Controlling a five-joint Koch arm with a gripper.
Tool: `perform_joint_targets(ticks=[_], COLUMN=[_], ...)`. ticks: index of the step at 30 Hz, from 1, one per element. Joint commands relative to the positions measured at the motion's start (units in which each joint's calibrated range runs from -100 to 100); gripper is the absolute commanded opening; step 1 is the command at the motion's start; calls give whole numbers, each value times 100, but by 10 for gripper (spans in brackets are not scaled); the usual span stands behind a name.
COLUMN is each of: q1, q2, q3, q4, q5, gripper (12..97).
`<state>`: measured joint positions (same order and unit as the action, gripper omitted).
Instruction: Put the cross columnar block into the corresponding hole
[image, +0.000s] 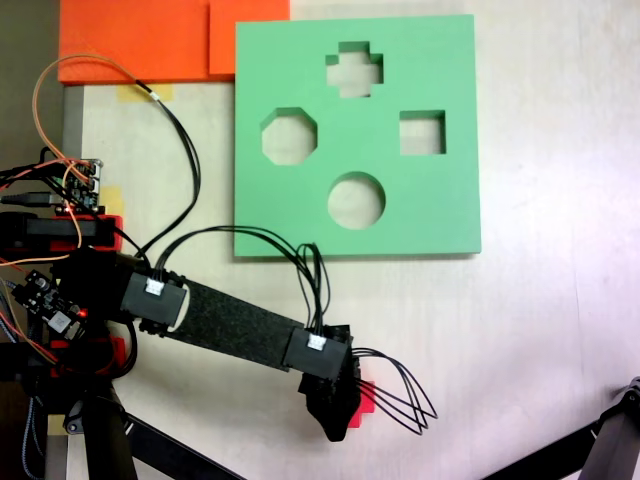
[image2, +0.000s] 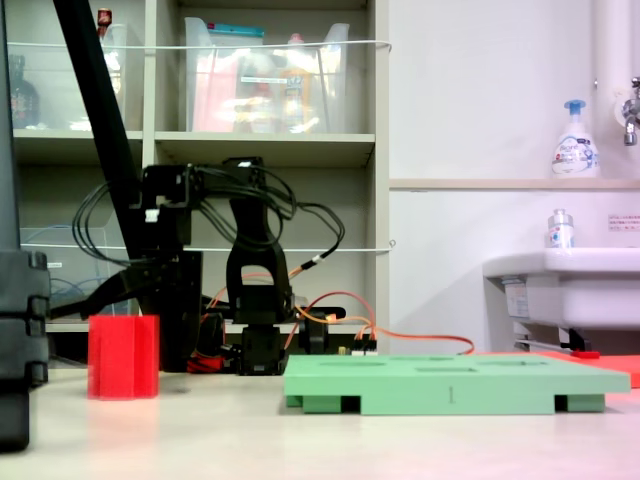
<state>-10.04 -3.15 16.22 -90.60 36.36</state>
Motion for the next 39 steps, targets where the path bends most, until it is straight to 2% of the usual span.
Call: perform_joint_targets(ticks=[1, 16, 29, 39], q1=[15, 29, 83, 127], q2=[-286, -1152, -1585, -1962], q3=[13, -1143, -1193, -1163], q4=[14, 601, 678, 649], q5=[-39, -34, -20, 88], gripper=[781, 781, 781, 747])
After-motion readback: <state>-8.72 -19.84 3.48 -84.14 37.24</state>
